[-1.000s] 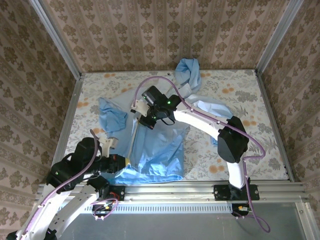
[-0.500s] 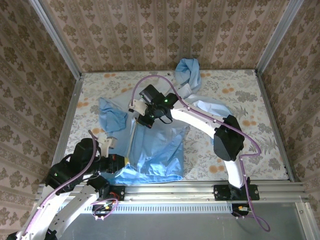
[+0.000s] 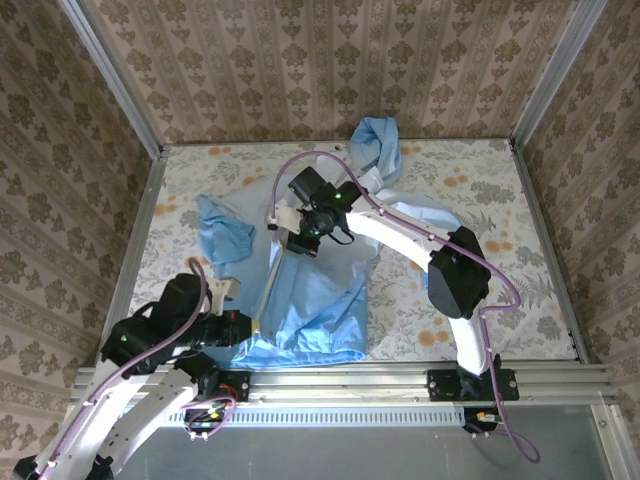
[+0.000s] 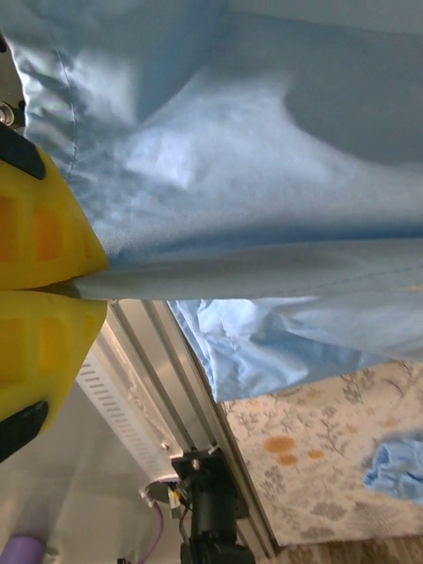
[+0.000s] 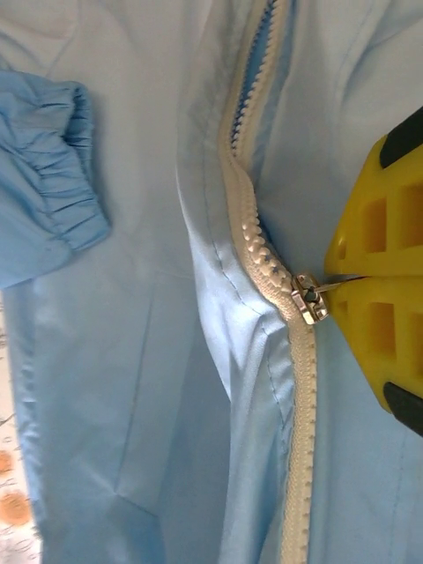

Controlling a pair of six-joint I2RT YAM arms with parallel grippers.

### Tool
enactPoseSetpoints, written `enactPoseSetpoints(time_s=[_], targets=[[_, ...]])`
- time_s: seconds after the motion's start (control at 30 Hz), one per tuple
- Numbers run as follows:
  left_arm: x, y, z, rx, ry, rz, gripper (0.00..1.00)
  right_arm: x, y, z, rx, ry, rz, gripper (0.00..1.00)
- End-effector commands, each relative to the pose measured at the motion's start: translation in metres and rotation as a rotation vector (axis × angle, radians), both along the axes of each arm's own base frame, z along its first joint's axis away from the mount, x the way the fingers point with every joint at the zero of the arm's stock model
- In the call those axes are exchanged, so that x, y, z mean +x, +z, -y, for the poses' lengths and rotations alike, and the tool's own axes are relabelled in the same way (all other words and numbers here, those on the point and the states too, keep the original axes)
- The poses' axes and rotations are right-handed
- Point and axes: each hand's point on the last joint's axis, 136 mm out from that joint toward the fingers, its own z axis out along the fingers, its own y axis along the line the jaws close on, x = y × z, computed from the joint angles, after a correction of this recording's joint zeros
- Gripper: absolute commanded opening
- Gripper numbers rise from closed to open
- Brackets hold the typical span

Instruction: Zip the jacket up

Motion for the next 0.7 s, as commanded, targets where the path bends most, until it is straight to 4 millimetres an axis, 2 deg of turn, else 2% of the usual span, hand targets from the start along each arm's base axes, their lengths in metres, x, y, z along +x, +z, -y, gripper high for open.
enactPoseSetpoints(time_s=[0.0, 0.23, 0.43, 0.67], targets=[[-0.047, -0.020, -0.015, 0.079, -0.102, -0.199, 0.00, 0.081, -0.004, 0.072, -0.211, -0.238, 0.224, 0.00], [-0.039, -0.011, -0.010, 0.087, -0.124, -0.169, 0.00, 0.107, 0.013, 0.097, -0.285, -0.390, 0.351, 0.00], [-0.041, -0.002, -0.008, 0.064, -0.145, -0.135, 0.00, 0.119, 0.021, 0.092, -0.224, -0.452, 0.367, 0.00], [-0.044, -0.004, -0.016, 0.075, -0.117, -0.132, 0.00, 0.129, 0.020, 0.087, -0.210, -0.472, 0.358, 0.00]])
